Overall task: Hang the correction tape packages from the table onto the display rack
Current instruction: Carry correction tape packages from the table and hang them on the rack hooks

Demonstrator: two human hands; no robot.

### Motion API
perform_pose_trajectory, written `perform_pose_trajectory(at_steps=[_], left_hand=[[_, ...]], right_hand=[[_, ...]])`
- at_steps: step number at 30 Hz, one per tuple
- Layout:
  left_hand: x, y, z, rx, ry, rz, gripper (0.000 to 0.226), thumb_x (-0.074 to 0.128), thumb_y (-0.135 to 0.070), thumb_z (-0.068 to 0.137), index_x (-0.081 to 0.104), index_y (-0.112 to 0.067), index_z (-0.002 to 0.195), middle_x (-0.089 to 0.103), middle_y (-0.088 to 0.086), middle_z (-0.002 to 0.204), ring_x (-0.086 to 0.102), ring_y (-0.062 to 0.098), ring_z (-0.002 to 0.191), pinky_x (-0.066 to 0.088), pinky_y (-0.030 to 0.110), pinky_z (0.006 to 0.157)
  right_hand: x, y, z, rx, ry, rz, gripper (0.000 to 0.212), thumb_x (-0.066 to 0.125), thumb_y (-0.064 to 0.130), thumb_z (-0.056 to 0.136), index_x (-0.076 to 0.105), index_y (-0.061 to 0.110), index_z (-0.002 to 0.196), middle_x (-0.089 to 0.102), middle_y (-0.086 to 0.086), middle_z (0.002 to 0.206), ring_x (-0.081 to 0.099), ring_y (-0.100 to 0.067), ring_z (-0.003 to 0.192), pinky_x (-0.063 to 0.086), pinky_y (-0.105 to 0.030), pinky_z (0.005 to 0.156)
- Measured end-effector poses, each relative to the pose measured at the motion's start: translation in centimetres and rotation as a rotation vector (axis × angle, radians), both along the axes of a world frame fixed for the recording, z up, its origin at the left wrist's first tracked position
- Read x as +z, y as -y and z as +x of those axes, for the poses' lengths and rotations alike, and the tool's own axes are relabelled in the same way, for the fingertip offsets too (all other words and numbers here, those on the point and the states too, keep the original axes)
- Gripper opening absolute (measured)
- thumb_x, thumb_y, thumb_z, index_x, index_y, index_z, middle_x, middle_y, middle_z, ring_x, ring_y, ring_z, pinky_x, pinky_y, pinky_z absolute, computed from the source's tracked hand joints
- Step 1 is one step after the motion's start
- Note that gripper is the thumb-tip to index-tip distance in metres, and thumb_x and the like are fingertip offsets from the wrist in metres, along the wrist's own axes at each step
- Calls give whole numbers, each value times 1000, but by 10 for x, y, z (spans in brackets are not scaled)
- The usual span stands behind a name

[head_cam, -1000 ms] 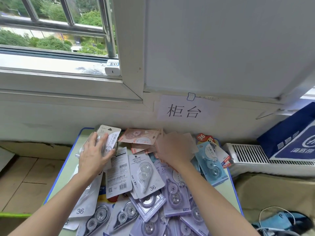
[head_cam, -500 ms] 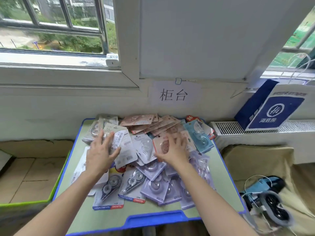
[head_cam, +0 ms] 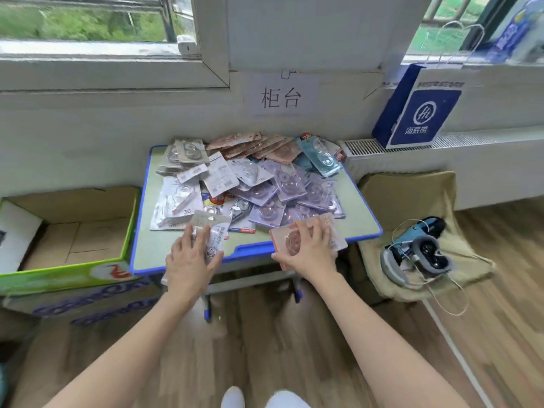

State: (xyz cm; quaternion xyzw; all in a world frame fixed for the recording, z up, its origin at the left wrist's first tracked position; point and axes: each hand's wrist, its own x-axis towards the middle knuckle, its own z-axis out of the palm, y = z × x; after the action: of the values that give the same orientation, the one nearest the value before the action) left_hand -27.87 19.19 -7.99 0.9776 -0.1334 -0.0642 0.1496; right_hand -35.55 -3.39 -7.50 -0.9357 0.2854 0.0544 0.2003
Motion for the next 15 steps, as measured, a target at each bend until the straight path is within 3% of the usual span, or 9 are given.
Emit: perform_pose_trajectory(at_steps=[15], left_hand=[[-14, 31, -229, -99, -11, -34, 62, 48, -49, 92, 25, -30, 147, 10, 3, 158, 19, 31, 139, 24, 46, 109]], right_hand=[[-9, 9, -261, -113, -14, 9, 101, 64, 69, 70, 10, 36, 149, -13, -3, 158, -14, -33, 144, 20, -62, 107]])
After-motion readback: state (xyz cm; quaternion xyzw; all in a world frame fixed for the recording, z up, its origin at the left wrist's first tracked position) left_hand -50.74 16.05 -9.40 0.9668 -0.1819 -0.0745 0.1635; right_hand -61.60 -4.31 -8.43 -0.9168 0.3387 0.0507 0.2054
